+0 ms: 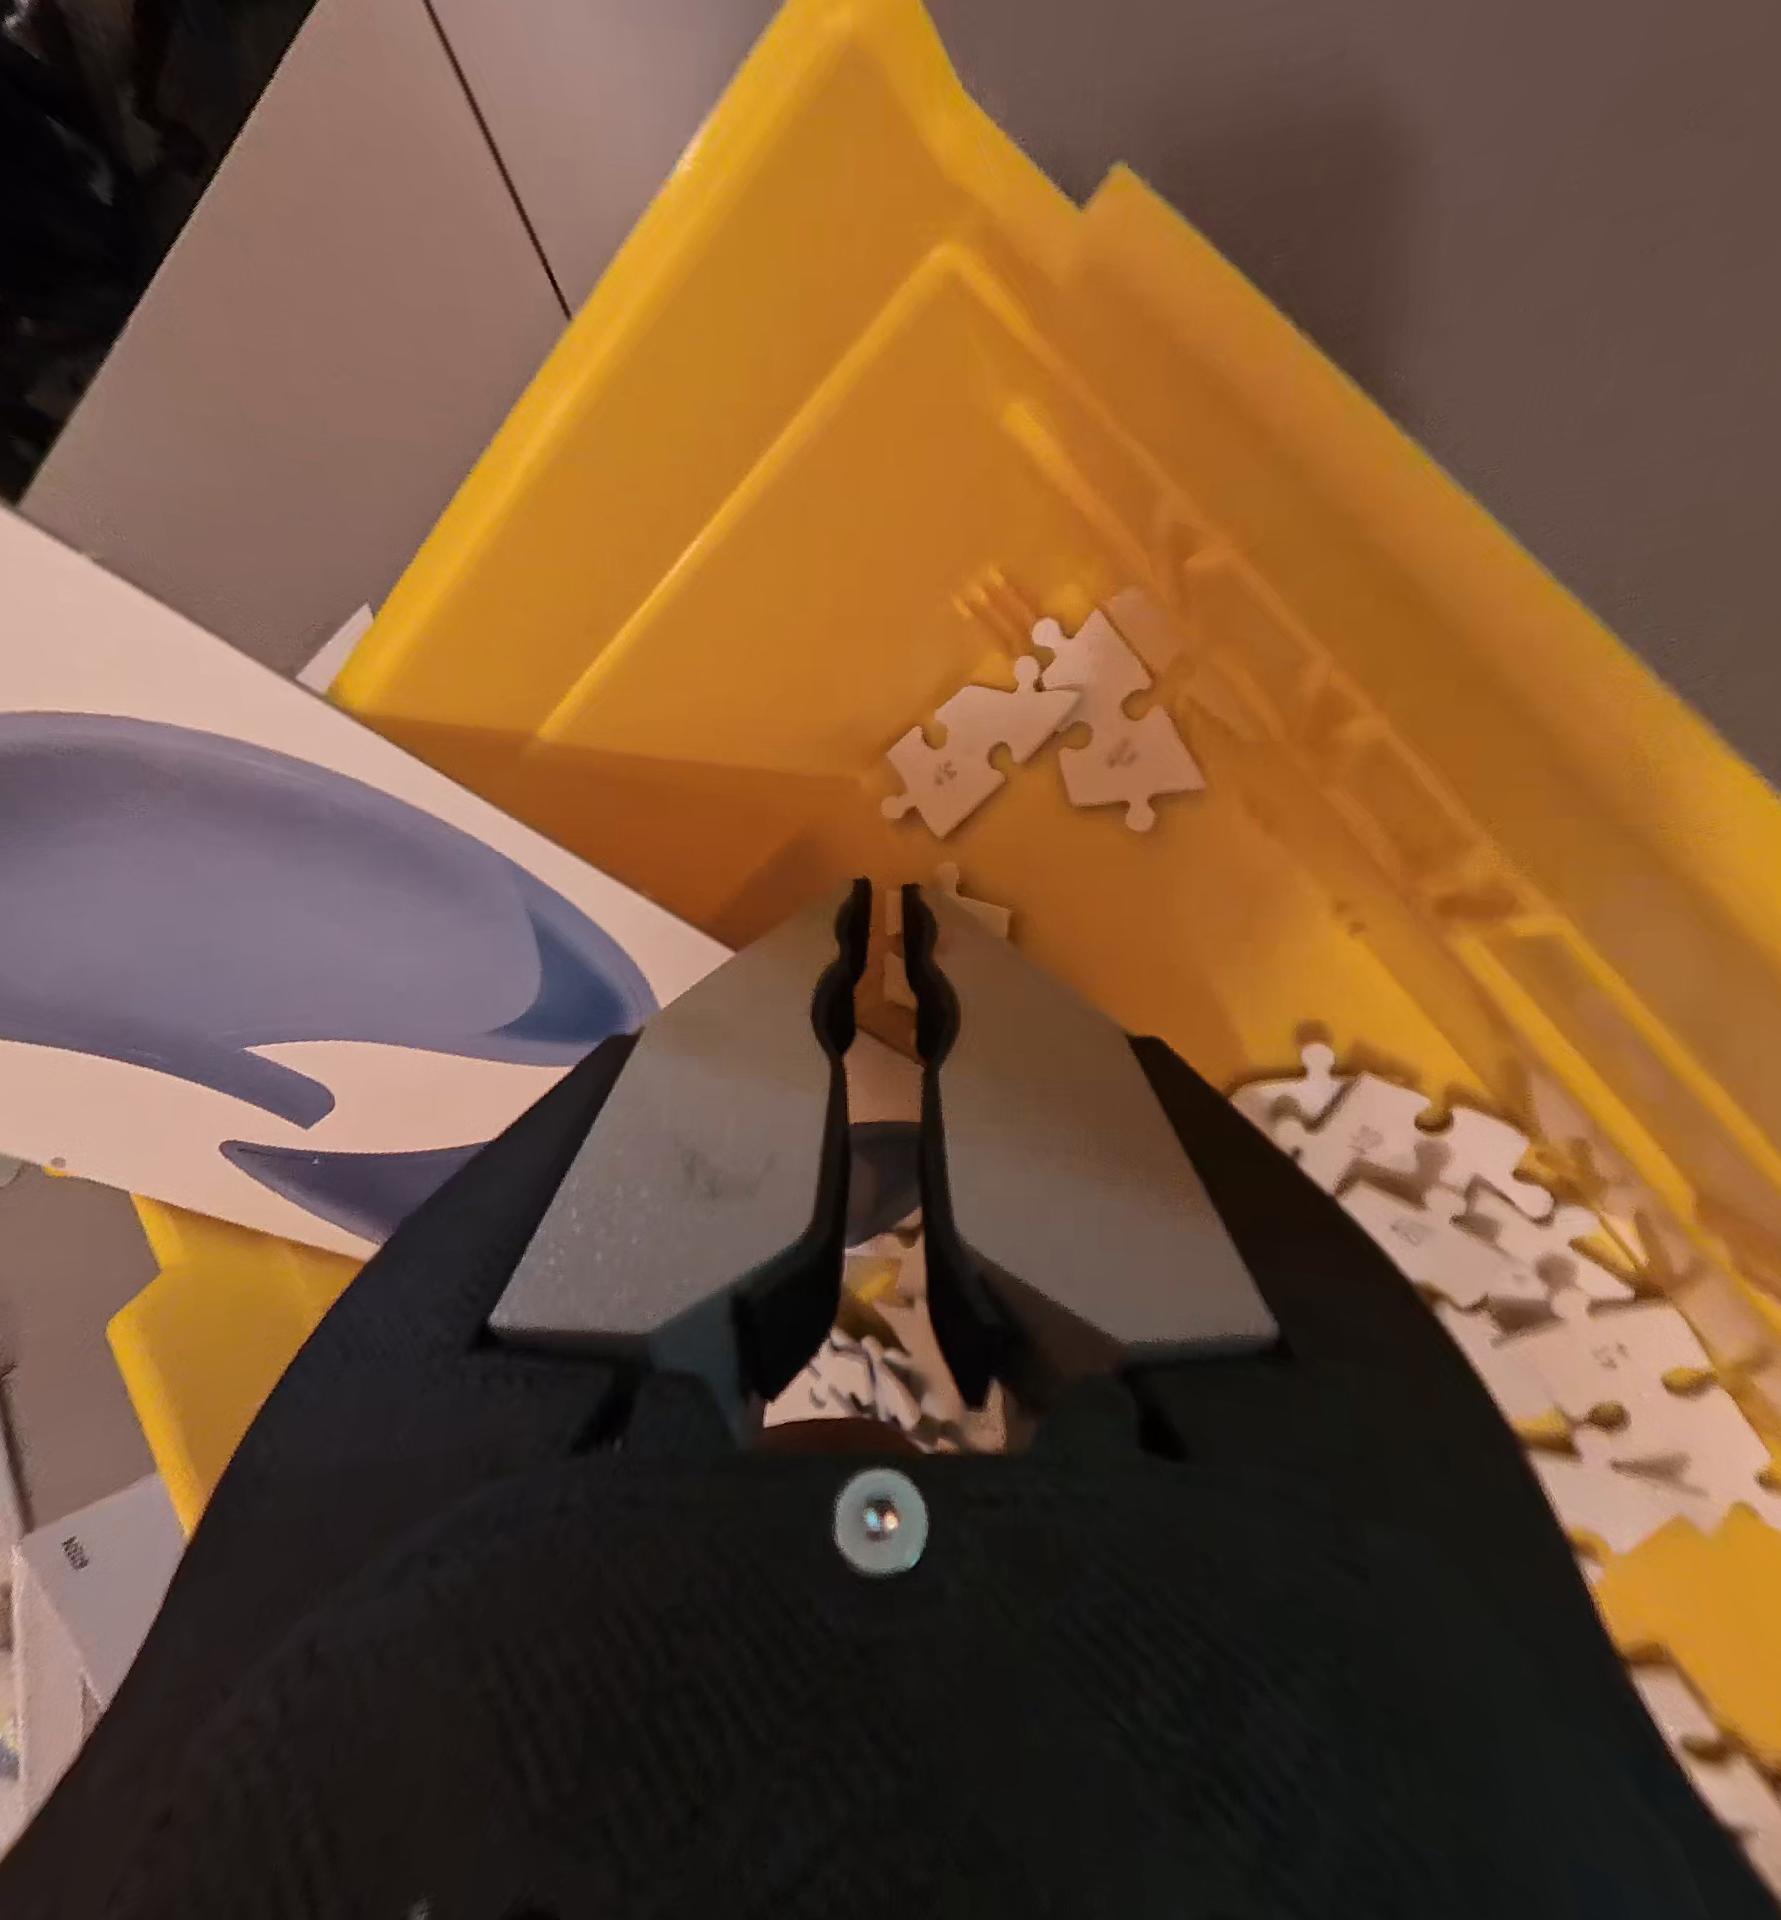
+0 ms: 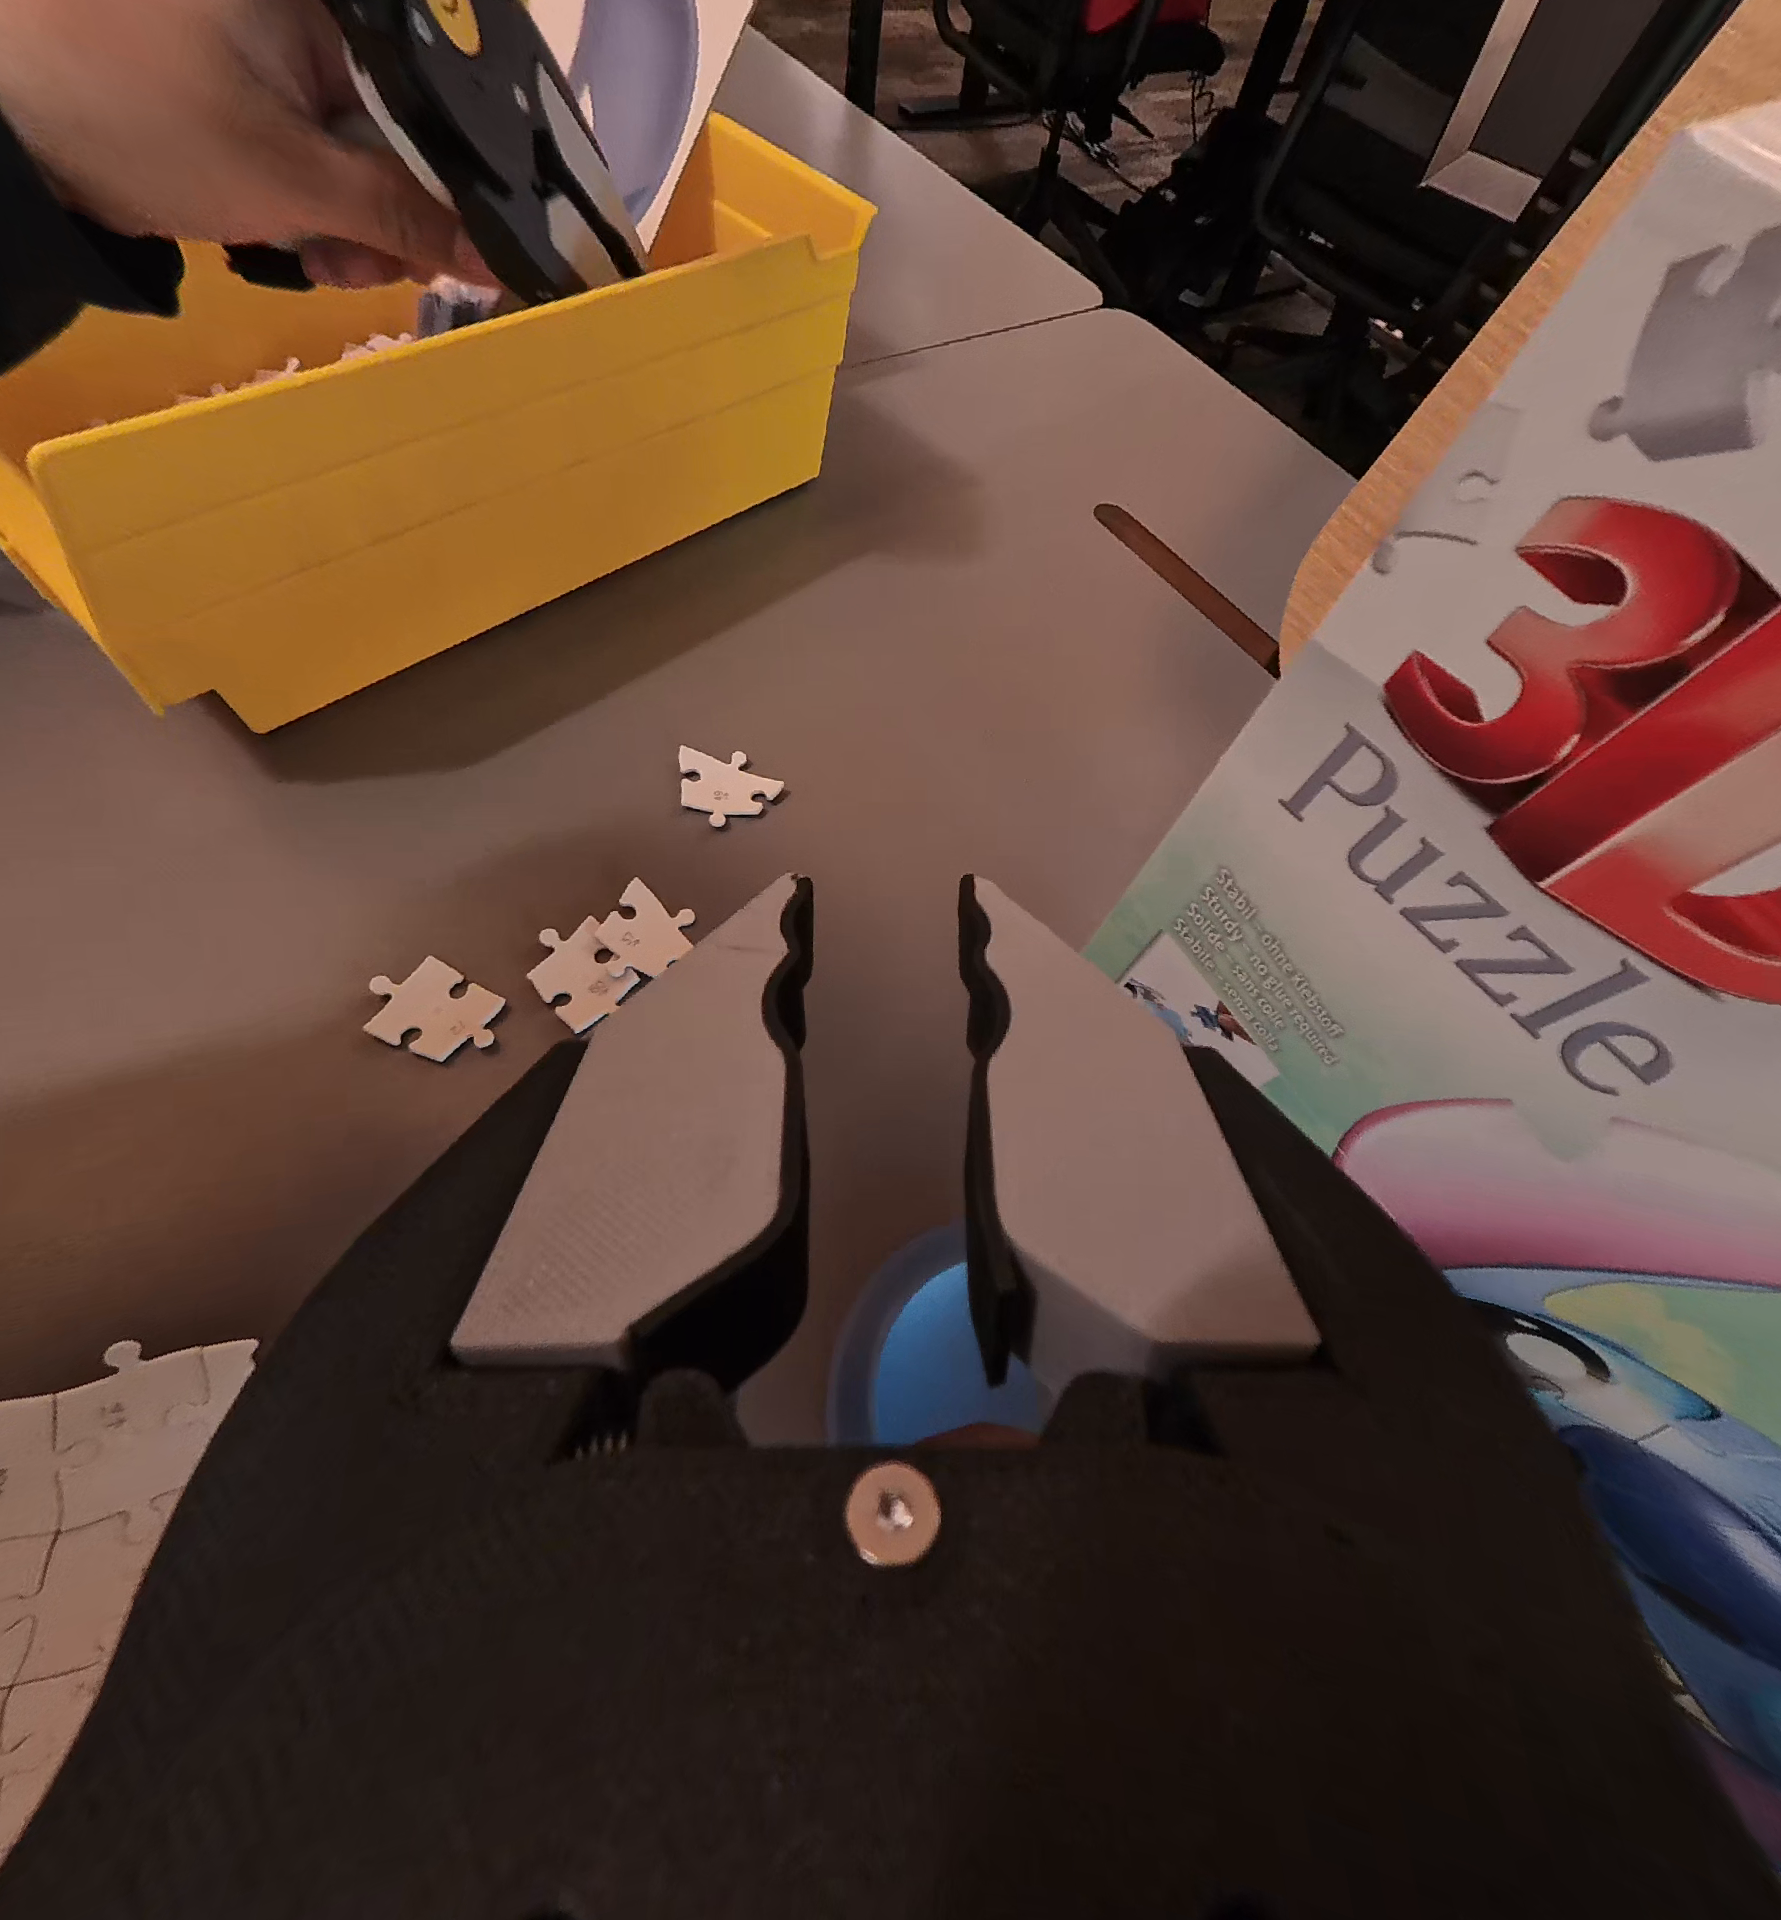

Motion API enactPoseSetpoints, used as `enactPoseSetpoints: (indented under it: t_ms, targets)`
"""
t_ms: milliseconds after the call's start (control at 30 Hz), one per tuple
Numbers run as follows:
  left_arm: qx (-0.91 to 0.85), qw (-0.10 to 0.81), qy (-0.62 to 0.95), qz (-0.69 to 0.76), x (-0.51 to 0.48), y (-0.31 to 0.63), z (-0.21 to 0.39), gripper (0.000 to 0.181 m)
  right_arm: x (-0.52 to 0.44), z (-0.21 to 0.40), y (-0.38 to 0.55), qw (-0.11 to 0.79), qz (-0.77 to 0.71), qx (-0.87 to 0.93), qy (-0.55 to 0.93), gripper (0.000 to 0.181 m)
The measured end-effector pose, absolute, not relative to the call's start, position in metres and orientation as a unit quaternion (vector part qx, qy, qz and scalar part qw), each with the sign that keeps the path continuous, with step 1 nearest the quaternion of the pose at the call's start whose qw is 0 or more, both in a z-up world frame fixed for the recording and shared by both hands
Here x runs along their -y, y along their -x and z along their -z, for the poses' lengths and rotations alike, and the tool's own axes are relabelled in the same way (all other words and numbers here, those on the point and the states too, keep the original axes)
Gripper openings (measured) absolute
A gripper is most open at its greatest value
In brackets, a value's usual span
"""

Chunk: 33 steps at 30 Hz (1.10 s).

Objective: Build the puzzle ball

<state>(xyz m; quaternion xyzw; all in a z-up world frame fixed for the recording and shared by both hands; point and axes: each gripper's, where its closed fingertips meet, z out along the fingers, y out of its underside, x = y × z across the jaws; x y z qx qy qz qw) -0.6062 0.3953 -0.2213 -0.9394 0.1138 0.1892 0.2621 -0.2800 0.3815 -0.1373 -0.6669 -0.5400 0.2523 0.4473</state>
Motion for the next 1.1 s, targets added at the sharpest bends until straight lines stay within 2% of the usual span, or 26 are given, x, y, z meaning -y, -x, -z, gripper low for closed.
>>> enactPoseSetpoints:
  t_ms: [100,267,400,500,667,833,933,1100]
  targets:
    - [-0.096,0.247,0.944,-0.196,-0.394,0.602,0.229,0.016,-0.380,0.134,0.280,0.450,-0.256,0.539,0.664,0.024]
    - [-0.062,0.227,0.961,-0.142,-0.387,0.594,0.239,0.025,-0.379,0.133,0.279,0.452,-0.258,0.539,0.662,0.024]
    - [-0.028,0.225,0.973,-0.055,-0.384,0.585,0.245,0.011,-0.378,0.132,0.279,0.453,-0.258,0.539,0.662,0.024]
    - [-0.022,0.229,0.973,0.000,-0.384,0.577,0.243,0.028,-0.378,0.130,0.279,0.455,-0.258,0.538,0.661,0.024]
    - [-0.025,0.217,0.971,0.097,-0.376,0.559,0.231,0.037,-0.377,0.128,0.278,0.458,-0.257,0.538,0.659,0.024]
    - [-0.011,0.295,0.953,0.067,-0.388,0.576,0.192,0.040,-0.377,0.125,0.277,0.460,-0.264,0.534,0.658,0.024]
    - [-0.009,0.275,0.960,0.057,-0.388,0.578,0.205,0.043,-0.375,0.125,0.277,0.461,-0.263,0.536,0.657,0.024]
    - [-0.018,0.208,0.977,0.032,-0.380,0.574,0.239,0.028,-0.373,0.121,0.278,0.466,-0.262,0.537,0.652,0.023]
